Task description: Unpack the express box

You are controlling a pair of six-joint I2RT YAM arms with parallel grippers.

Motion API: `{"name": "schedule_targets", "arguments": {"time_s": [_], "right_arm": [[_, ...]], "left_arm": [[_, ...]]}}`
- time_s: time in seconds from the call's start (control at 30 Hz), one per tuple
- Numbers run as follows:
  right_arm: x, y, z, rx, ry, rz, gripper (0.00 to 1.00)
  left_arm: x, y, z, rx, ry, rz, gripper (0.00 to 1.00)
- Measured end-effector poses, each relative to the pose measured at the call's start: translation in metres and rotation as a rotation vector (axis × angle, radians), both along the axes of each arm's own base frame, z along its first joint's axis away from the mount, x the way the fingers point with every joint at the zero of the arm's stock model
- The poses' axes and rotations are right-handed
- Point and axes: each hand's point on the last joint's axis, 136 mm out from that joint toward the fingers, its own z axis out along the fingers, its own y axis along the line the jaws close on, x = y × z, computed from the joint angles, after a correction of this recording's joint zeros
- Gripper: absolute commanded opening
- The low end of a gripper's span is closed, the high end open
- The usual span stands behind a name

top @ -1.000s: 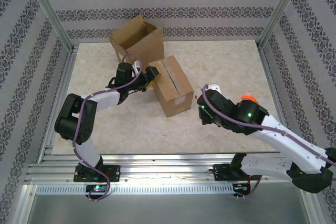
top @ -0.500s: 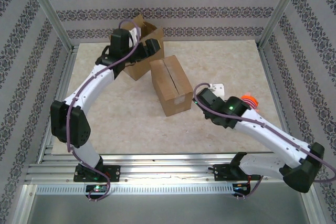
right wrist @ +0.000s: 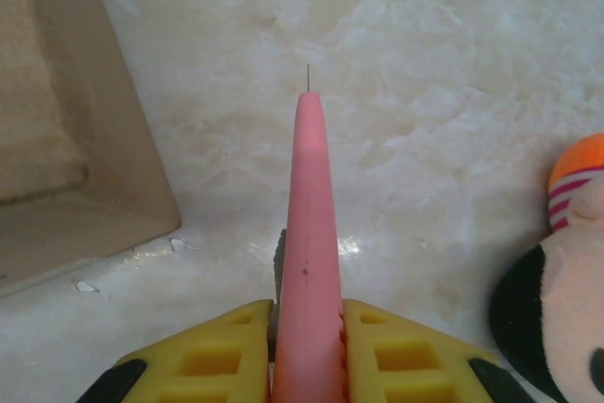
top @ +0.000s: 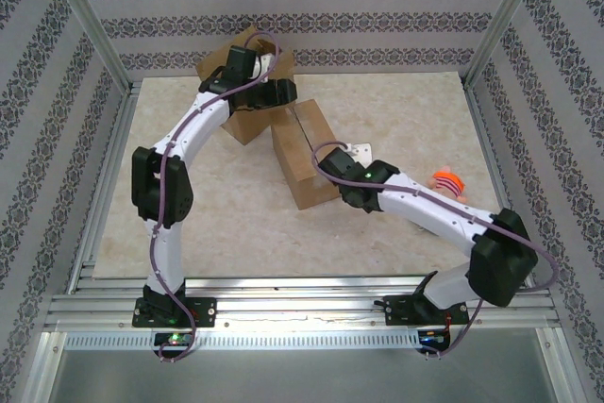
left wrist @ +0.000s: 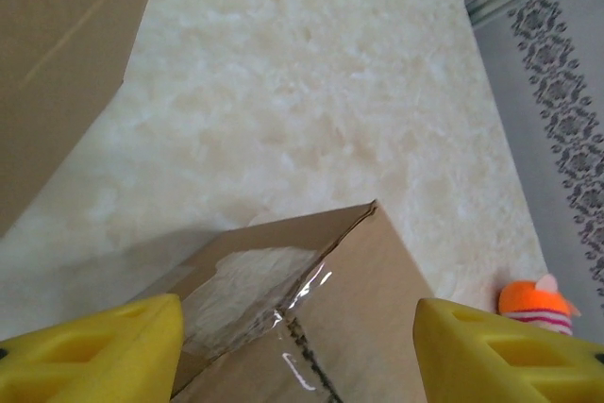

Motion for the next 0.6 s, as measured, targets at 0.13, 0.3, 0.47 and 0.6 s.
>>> {"name": "schedule_targets", "arguments": {"time_s": [0.13,0.3,0.47,0.6], "right_arm": [[0.011,0.013,-0.001,0.021,-0.003,0.011,0.00],[0.020,0.022,-0.002,0.044,-0.001,0.017,0.00],[0.031,0.022,-0.006,0.050,0.010,0.013,0.00],[0.041,0.017,-0.005,0.049,0.021,0.008,0.00]], "left_arm": [[-0.003,-0.001,-0.003,0.025,-0.008,-0.024,0.67],[-0.004,-0.002,-0.006,0.070,-0.032,-0.047,0.68],[-0.010,-0.003,-0.022,0.113,-0.022,-0.068,0.68],[-0.016,0.004,-0.023,0.132,-0.051,-0.057,0.68]]}}
